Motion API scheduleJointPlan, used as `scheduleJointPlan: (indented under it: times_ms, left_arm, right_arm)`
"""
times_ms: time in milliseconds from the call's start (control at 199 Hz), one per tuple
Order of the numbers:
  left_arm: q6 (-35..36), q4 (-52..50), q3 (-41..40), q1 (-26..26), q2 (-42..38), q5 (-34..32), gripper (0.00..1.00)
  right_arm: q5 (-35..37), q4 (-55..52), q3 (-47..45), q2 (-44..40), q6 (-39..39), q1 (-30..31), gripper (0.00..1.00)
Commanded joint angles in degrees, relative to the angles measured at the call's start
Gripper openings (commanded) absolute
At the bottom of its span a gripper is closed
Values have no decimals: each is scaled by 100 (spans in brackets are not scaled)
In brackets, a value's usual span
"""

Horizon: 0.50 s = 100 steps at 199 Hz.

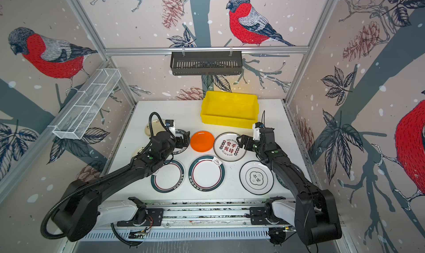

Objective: Place the plates into the plastic bin on the countertop
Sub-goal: Pick up the plate from the center of the table.

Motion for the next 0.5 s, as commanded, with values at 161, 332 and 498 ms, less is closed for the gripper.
scheduleJointPlan:
  times_ms: [161,332,498]
  left_arm:
    - [184,1390,-233,-201,330,1760,93]
    - [380,1392,-163,-539,384,1446,94]
    - [278,1528,-163,-571,419,1338,94]
  right_arm:
    - [-740,57,-261,366,251,-358,97]
    - [-751,-22,-259,760,86,-429,89]
    - [-799,128,-261,1017,140,-478,87]
